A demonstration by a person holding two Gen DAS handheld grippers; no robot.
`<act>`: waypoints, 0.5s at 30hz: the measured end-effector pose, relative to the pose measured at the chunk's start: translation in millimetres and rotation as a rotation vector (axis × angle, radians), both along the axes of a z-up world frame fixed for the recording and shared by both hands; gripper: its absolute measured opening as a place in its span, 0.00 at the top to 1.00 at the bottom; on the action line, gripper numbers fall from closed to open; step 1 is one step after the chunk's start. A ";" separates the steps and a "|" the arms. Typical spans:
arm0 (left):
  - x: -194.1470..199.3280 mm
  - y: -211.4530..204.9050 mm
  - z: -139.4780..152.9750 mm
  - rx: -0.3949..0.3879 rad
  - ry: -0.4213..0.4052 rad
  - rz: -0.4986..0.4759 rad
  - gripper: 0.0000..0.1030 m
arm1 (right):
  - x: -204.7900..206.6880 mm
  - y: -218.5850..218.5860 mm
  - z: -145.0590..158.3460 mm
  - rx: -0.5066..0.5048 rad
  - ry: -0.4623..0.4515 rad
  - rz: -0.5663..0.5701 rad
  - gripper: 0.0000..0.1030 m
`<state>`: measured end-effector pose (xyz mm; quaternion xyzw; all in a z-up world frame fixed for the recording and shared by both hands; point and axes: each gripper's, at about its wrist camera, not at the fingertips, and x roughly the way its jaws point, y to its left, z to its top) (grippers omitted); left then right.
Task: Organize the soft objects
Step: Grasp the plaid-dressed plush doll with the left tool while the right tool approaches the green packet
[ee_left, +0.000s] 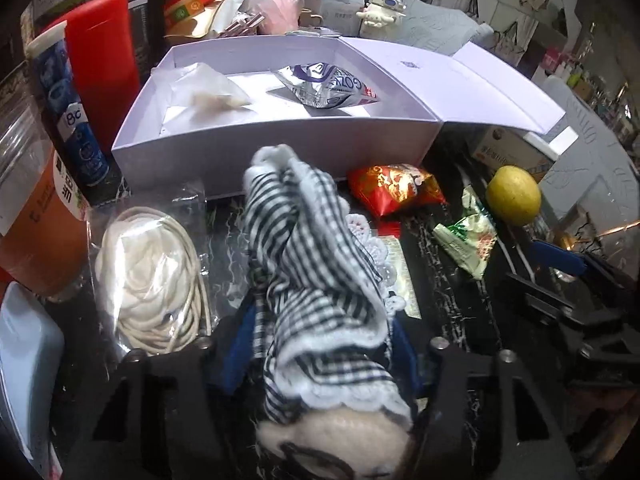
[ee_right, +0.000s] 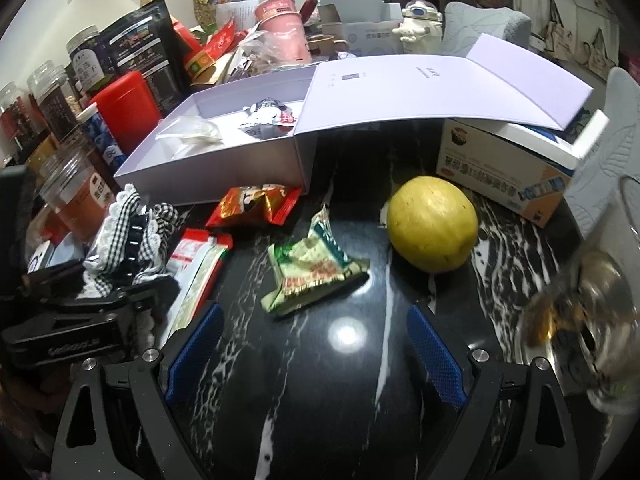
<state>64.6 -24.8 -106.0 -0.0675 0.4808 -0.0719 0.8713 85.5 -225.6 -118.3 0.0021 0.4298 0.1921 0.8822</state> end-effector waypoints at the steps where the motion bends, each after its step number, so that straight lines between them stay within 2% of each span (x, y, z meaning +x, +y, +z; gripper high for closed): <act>1: -1.3 0.6 2.1 -0.005 -0.003 -0.001 0.46 | 3.7 1.2 -1.3 0.000 0.004 0.005 0.09; 5: -6.5 2.2 15.2 -0.018 -0.035 -0.007 0.46 | 12.8 7.5 -3.7 -0.014 -0.001 0.026 0.11; 8: -10.2 6.0 26.9 -0.036 -0.056 -0.012 0.46 | 19.4 16.6 -8.4 -0.047 0.006 0.067 0.18; 13: -10.3 10.6 39.5 -0.038 -0.090 0.001 0.46 | 29.4 26.6 -16.0 -0.076 0.015 0.100 0.20; 15: -8.6 10.8 39.8 -0.042 -0.092 0.010 0.46 | 31.0 31.0 -17.4 -0.110 -0.004 0.095 0.25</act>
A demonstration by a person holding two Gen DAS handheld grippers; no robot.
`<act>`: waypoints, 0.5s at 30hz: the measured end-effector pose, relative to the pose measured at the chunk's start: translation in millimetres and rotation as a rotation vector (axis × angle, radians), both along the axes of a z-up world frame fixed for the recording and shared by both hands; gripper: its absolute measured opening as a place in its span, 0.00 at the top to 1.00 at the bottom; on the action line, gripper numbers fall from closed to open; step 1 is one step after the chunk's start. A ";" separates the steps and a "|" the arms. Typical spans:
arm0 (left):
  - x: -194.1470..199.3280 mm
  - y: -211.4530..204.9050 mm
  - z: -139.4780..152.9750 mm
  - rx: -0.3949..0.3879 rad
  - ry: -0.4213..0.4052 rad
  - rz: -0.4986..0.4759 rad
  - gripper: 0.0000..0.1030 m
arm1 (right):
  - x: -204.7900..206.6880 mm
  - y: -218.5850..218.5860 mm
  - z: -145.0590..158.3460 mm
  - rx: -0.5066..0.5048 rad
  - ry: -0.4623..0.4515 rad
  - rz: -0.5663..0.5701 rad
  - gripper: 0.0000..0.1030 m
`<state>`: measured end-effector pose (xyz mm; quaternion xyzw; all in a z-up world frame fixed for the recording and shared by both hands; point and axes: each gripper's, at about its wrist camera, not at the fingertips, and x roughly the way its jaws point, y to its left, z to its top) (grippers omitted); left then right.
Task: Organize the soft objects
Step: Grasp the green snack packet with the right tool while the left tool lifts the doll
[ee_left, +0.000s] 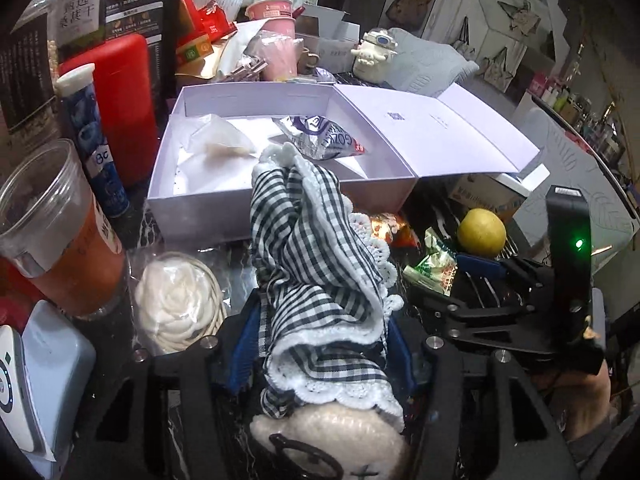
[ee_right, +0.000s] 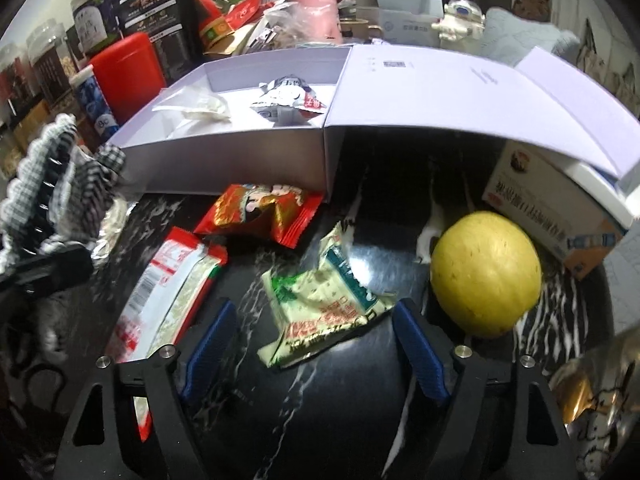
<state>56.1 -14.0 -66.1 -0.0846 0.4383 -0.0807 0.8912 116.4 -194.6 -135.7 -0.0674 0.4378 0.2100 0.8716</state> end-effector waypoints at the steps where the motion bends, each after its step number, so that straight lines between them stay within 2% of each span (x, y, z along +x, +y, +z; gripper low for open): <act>1: 1.2 0.2 -0.5 -0.001 0.002 0.001 0.46 | 0.5 2.5 0.1 -0.018 -0.008 0.000 0.32; 5: -1.0 -0.6 -2.5 -0.008 0.008 0.000 0.46 | -2.1 7.9 0.2 -0.057 -0.030 0.007 0.40; 14: -18.5 0.4 3.3 -0.010 -0.015 0.007 0.46 | -24.8 1.0 3.0 -0.007 -0.015 -0.013 0.47; 15: -21.3 0.7 4.1 -0.013 -0.017 0.007 0.46 | -29.3 -0.8 3.7 0.004 -0.014 -0.015 0.66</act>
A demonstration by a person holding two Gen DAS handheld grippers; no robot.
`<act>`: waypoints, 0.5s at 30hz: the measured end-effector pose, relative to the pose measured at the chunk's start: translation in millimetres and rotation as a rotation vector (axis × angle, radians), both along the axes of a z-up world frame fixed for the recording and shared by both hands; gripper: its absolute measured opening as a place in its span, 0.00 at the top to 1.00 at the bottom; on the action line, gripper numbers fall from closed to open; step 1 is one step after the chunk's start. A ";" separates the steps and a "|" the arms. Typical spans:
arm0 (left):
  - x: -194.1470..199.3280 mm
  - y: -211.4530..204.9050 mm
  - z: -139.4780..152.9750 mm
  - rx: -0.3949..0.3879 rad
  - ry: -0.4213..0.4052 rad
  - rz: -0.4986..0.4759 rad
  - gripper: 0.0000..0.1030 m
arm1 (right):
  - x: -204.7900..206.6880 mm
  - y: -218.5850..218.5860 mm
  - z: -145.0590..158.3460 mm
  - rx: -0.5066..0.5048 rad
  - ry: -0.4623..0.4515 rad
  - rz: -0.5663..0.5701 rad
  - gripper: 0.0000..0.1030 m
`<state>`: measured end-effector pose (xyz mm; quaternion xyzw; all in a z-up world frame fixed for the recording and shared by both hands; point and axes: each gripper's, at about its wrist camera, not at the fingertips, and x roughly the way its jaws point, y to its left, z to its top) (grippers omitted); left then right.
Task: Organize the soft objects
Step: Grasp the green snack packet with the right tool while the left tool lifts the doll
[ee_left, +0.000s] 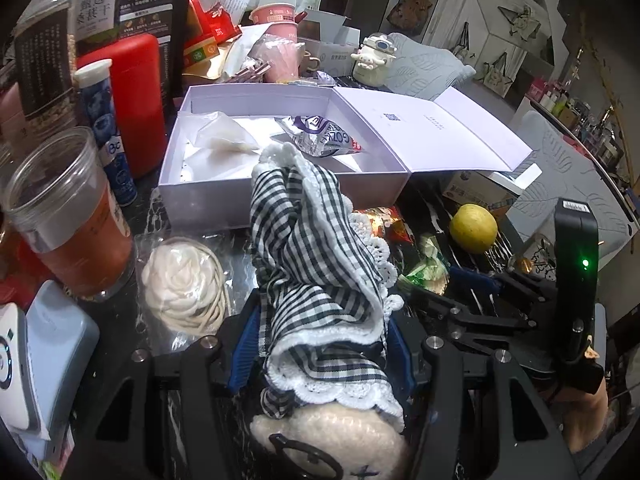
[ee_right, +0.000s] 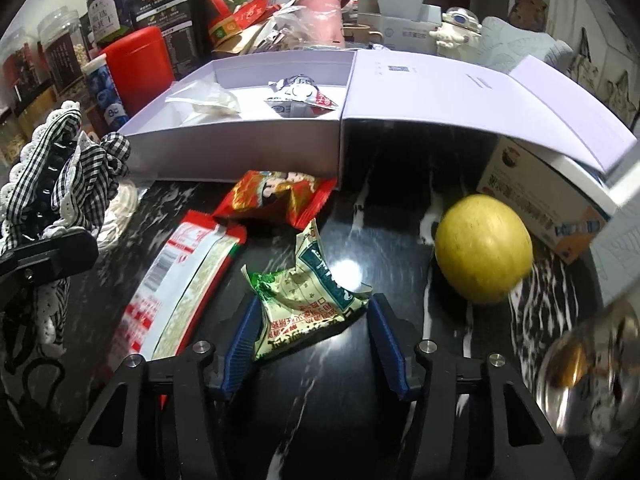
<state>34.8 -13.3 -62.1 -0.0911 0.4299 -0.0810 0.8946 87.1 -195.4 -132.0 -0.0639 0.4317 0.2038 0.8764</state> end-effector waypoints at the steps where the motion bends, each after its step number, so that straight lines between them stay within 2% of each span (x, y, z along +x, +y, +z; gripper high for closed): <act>1: -1.9 0.6 0.6 -0.003 -0.002 0.000 0.46 | -2.0 -0.6 0.5 0.006 0.005 0.000 0.85; 3: -9.2 0.7 2.2 -0.006 -0.009 0.003 0.46 | -9.3 -5.1 1.1 0.010 0.005 -0.028 0.85; 8: -23.9 1.1 4.7 -0.018 -0.018 0.004 0.46 | -25.2 -8.9 0.3 0.027 0.021 -0.016 0.84; 9: -26.3 1.6 5.6 -0.020 -0.021 0.005 0.46 | -27.0 -10.3 0.9 0.037 0.024 -0.022 0.76; 10: -28.1 2.2 6.4 -0.021 -0.024 0.007 0.46 | -27.7 -11.3 1.8 0.044 0.028 -0.036 0.56; 12: -31.7 3.6 8.4 -0.019 -0.032 0.013 0.46 | -28.3 -14.0 4.3 0.070 0.023 -0.064 0.38; 15: -34.5 7.2 10.7 -0.017 -0.041 0.029 0.46 | -24.4 -11.6 9.7 0.094 0.009 -0.082 0.38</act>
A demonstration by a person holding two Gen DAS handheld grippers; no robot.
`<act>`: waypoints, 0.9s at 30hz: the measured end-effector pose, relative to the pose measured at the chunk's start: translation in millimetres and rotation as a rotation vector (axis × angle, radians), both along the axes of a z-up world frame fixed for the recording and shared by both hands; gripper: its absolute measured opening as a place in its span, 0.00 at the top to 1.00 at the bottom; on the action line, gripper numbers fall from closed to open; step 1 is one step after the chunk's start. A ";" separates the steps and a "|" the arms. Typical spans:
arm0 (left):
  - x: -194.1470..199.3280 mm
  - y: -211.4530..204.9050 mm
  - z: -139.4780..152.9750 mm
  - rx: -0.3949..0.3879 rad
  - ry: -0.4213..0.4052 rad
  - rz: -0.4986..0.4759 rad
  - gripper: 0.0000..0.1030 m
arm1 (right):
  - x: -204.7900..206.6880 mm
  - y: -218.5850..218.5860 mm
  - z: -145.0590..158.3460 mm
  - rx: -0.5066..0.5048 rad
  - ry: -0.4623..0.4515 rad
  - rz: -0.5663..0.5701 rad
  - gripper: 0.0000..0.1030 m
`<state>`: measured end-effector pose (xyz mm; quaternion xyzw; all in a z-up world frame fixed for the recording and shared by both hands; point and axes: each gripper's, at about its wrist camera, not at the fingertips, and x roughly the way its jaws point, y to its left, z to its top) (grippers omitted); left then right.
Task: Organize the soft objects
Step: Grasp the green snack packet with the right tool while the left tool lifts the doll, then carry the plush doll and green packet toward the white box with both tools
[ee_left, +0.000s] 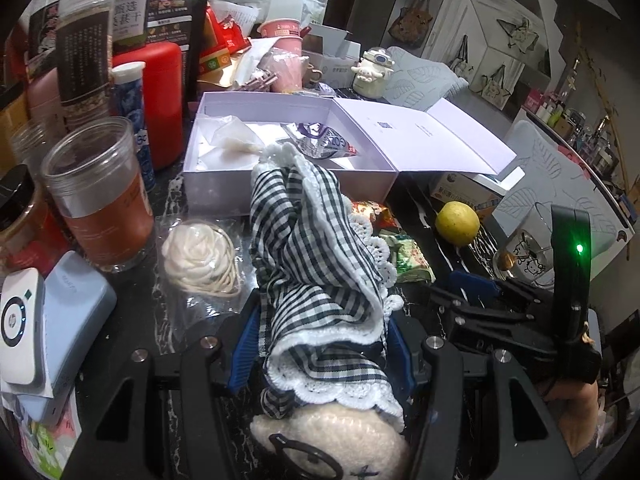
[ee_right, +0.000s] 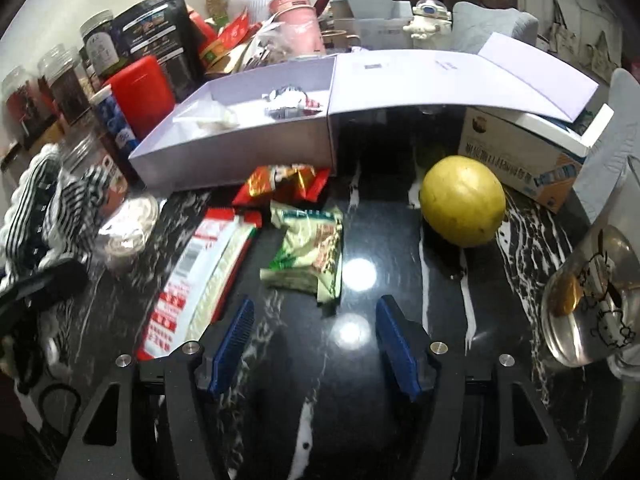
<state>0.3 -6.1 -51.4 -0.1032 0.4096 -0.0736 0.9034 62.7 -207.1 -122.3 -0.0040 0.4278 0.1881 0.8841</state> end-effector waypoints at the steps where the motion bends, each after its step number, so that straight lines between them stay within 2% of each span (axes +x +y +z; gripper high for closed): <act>1: -0.1 1.5 0.1 -0.001 -0.001 0.005 0.46 | 1.9 1.9 0.9 -0.006 -0.006 -0.003 0.38; 15: 14.2 14.4 -4.2 -0.004 0.009 0.032 0.46 | 41.1 20.4 -10.4 -0.025 0.035 -0.043 0.38; 17: 17.5 15.2 -5.4 -0.004 0.014 0.033 0.46 | 42.1 24.2 -11.2 -0.050 0.024 -0.040 0.42; 18: 19.1 15.6 -6.0 -0.006 0.017 0.033 0.46 | 42.0 25.5 -11.2 -0.061 0.019 -0.035 0.49; 19: 20.2 15.9 -6.5 -0.008 0.020 0.033 0.46 | 41.6 27.3 -11.2 -0.074 0.014 -0.029 0.60; 27: 20.9 15.2 -6.5 -0.007 0.020 0.029 0.46 | 31.1 26.1 -5.7 -0.077 -0.009 -0.010 0.64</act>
